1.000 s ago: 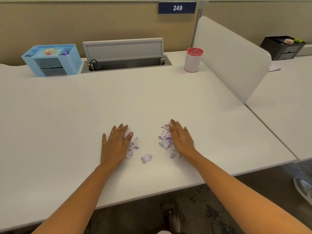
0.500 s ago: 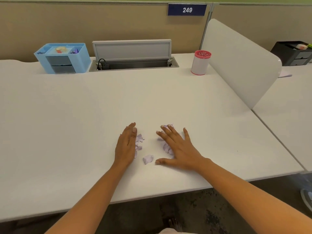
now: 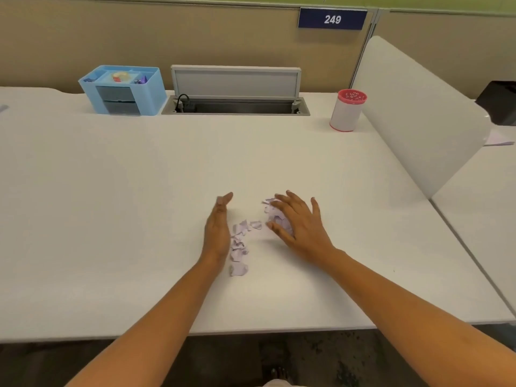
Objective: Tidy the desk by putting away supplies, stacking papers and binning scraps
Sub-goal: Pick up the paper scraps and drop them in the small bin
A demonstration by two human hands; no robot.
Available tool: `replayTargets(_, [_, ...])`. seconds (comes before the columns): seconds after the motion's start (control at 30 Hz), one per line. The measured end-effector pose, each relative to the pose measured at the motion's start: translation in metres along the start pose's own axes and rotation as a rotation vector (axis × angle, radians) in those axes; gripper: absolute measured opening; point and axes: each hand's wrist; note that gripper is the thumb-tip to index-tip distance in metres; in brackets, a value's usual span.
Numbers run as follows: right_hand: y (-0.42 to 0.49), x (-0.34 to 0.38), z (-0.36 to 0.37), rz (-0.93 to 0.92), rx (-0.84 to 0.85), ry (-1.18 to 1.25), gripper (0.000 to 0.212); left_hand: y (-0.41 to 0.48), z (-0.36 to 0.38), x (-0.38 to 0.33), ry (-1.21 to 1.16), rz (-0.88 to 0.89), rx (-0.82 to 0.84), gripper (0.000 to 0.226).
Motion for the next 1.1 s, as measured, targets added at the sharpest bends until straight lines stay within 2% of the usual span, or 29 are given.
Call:
replayTargets(0.1, [-0.008, 0.021, 0.005, -0.211, -0.026, 0.041, 0.067, 0.014, -0.022, -0.001, -0.012, 0.024, -0.123, 0.051])
replayTargets(0.23, [-0.008, 0.055, 0.016, -0.566, 0.071, 0.001, 0.053, 0.017, -0.045, -0.001, -0.009, 0.04, -0.213, 0.052])
replayTargets(0.33, [-0.004, 0.065, 0.022, -0.663, 0.112, -0.091, 0.043, 0.012, -0.049, 0.002, 0.027, 0.041, -0.213, 0.046])
replayTargets(0.43, [0.006, 0.057, 0.025, -0.562, 0.126, -0.123, 0.041, 0.007, -0.044, 0.002, 0.095, 0.051, -0.187, 0.044])
replayTargets(0.67, [0.026, 0.005, 0.014, -0.34, 0.022, -0.42, 0.041, 0.001, -0.032, 0.001, 0.211, 0.096, -0.124, 0.04])
replayTargets(0.77, [0.027, -0.019, 0.007, -0.255, 0.019, -0.444, 0.044, 0.003, -0.026, 0.002, 0.263, 0.106, -0.105, 0.041])
replayTargets(0.83, [0.023, -0.027, 0.001, -0.13, 0.001, -0.316, 0.053, 0.006, -0.021, 0.004, 0.326, 0.109, -0.089, 0.04])
replayTargets(0.97, [-0.005, -0.035, -0.009, 0.305, 0.08, 0.05, 0.077, 0.011, -0.01, 0.009, 0.462, 0.152, -0.034, 0.038])
replayTargets(1.03, [-0.022, -0.033, -0.011, 0.374, 0.129, 0.055, 0.094, 0.012, -0.004, 0.007, 0.403, 0.151, -0.025, 0.038])
replayTargets(1.1, [-0.03, -0.028, -0.009, 0.341, 0.203, -0.043, 0.111, 0.013, -0.001, 0.005, 0.312, 0.136, -0.049, 0.038])
Point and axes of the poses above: each hand's wrist, its own y-axis towards the middle knuckle, its own z-axis out of the palm, x = y × z, and after that the axes turned 10 degrees about -y, right-handed
